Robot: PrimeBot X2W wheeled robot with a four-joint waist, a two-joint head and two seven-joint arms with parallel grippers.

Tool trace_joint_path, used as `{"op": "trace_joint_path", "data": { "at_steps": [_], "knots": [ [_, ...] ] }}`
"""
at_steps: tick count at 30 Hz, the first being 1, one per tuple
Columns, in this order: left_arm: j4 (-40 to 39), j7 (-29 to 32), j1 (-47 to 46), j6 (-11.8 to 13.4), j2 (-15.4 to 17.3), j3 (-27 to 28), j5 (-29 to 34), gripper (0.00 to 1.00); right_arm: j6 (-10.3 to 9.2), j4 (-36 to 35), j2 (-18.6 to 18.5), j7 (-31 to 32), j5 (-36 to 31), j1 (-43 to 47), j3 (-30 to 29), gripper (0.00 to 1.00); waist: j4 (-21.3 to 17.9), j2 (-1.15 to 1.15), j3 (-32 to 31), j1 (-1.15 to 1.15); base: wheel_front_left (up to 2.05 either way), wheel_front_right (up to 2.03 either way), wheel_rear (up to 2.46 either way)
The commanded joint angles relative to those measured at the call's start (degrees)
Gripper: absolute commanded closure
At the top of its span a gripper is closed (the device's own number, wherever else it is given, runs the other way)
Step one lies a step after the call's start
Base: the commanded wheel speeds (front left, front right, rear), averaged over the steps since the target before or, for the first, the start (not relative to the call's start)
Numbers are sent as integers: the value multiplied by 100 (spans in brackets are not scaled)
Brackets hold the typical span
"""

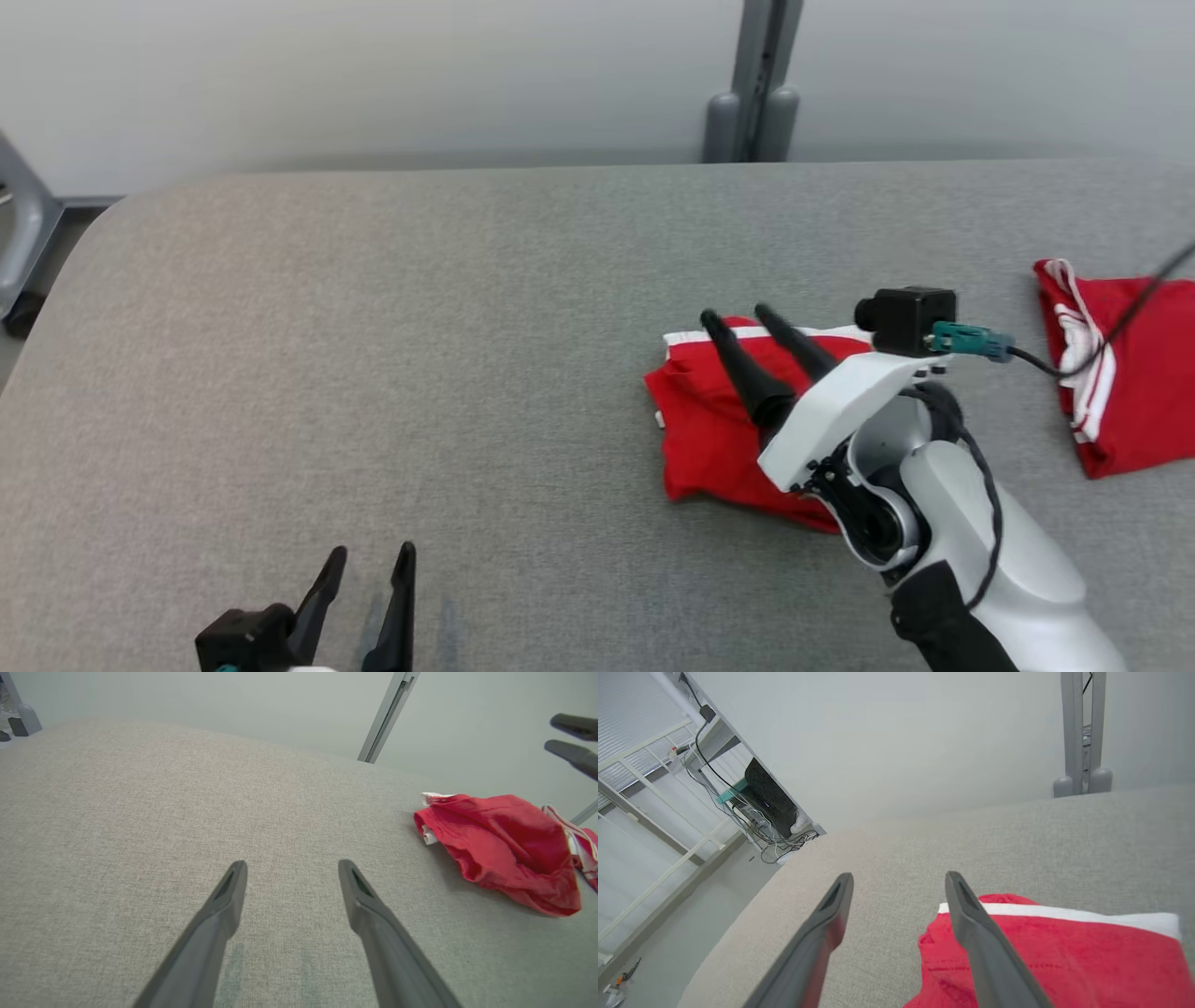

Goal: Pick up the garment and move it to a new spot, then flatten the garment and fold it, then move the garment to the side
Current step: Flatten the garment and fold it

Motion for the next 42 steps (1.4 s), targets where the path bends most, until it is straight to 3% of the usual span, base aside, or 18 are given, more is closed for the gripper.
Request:
{"op": "trace_joint_path", "data": {
  "at_steps": [1,8,9,10,11,17,27,42],
  "knots": [
    [-43,-26,72,46,59,57,-29,0,11,-223,-82,-160,-267,130,-120,0,-139,0,-100,0,0,0,0],
    [-275,-56,154,166,96,105,11,0,8,-1370,-686,-394,-1580,807,-1413,1,-239,0,81,0,0,0,0],
    [-303,-58,132,159,97,104,12,0,7,-1428,-726,-390,-1715,890,-1651,45,-234,0,131,0,0,0,0],
    [-311,-62,92,140,94,98,17,0,7,-1451,-782,-359,-1889,972,-1831,76,-212,0,190,0,0,0,0],
    [-311,-63,38,117,87,92,19,0,7,-1466,-785,-323,-2024,1034,-1921,100,-184,0,249,0,0,0,0],
    [-237,-67,-240,-3,31,40,62,0,7,-1062,-643,-162,-2435,1016,-1944,100,74,0,652,0,0,0,0],
    [-38,-129,-406,-89,-4,88,41,0,7,-124,-427,-297,-2029,801,-1551,100,348,0,779,0,0,0,0],
    [0,-233,68,22,-48,205,-40,0,7,-903,-598,-167,-1153,1857,555,100,291,0,-88,0,0,0,0]
  ]
}}
